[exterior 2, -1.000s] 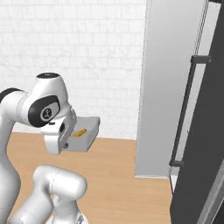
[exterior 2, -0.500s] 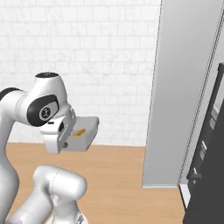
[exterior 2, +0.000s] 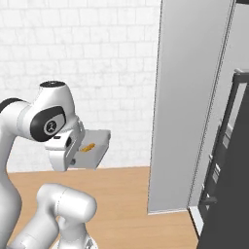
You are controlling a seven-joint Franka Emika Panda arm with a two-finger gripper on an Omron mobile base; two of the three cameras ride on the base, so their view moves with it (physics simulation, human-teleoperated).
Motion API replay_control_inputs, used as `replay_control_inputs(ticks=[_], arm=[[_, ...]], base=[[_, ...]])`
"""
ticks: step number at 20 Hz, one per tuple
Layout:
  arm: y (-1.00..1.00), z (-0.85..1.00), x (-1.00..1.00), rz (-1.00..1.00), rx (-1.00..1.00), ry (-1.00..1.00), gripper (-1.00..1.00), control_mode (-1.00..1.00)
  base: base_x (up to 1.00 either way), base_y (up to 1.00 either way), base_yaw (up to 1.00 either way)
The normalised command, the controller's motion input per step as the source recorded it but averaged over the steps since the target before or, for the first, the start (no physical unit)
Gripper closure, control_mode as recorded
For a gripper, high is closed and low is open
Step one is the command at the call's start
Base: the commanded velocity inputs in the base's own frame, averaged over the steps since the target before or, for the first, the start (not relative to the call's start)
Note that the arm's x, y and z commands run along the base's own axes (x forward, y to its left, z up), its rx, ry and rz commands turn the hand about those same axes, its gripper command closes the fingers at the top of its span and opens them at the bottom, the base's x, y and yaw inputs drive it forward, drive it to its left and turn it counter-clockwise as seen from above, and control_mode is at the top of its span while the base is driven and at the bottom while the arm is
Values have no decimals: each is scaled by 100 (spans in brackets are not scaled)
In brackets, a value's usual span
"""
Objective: Take the meat container that has the shrimp and place it on the second highest rack of the freezer. Then take the vegetable container that has the mushroom and potato and place it on the highest rack of the freezer.
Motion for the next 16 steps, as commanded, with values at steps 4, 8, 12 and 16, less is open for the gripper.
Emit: replay_control_inputs(ticks=[4,8,12,16], arm=[[0,0,0,0,0,0,100,100],[0,0,0,0,0,0,100,100],[0,0,0,0,0,0,100,100],[0,0,0,0,0,0,100,100]], base=[[61,-2,-26],[47,0,-40],[42,0,-48],[48,0,-54]])
